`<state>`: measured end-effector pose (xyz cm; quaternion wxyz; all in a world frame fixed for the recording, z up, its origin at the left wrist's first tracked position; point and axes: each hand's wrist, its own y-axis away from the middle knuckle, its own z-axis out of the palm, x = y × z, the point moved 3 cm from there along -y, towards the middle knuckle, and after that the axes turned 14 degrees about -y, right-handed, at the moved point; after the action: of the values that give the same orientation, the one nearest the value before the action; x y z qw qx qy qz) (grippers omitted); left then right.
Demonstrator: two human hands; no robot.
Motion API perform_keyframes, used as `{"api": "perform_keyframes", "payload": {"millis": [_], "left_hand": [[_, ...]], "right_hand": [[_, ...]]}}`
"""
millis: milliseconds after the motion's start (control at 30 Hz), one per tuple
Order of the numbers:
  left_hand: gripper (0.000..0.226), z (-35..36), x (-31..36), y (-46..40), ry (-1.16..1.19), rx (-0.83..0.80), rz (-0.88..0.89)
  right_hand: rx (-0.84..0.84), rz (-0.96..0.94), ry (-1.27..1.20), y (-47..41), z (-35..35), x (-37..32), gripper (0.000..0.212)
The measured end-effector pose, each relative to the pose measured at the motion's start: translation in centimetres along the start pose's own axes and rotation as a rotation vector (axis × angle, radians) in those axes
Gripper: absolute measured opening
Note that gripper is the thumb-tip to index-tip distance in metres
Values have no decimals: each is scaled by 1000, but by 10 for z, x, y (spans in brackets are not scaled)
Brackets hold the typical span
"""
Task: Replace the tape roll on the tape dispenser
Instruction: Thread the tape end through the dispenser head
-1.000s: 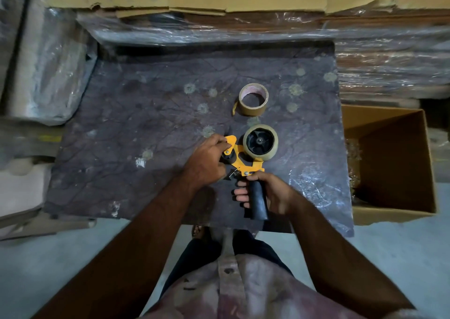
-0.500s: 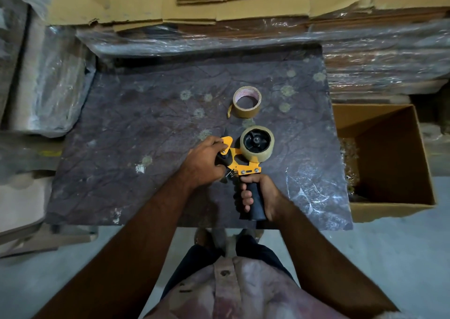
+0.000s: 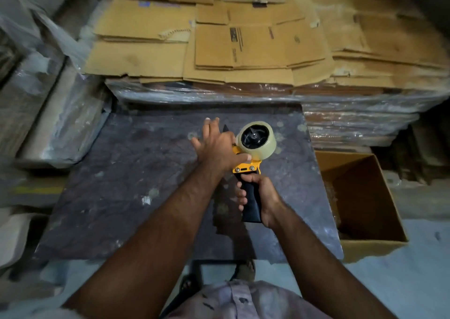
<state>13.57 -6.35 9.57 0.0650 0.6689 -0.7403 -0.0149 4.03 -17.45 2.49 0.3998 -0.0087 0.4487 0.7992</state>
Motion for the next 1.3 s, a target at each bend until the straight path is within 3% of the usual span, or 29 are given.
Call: {"api": "perform_keyframes", "payload": {"millis": [100, 333, 700, 1300], "left_hand": [[59, -15, -5, -2, 20, -3, -2], [30, -35, -18, 0, 218, 127, -14], [9, -43, -30, 0, 303, 233, 8], [5, -47, -29, -4, 283, 428, 70]], "right_hand": [[-3, -34, -2, 7, 18, -2, 22], [-25, -106, 18, 23, 48, -8, 25], [-15, -144, 25, 26, 61, -4, 25], [-47, -123, -11, 30, 63, -8, 22]]}}
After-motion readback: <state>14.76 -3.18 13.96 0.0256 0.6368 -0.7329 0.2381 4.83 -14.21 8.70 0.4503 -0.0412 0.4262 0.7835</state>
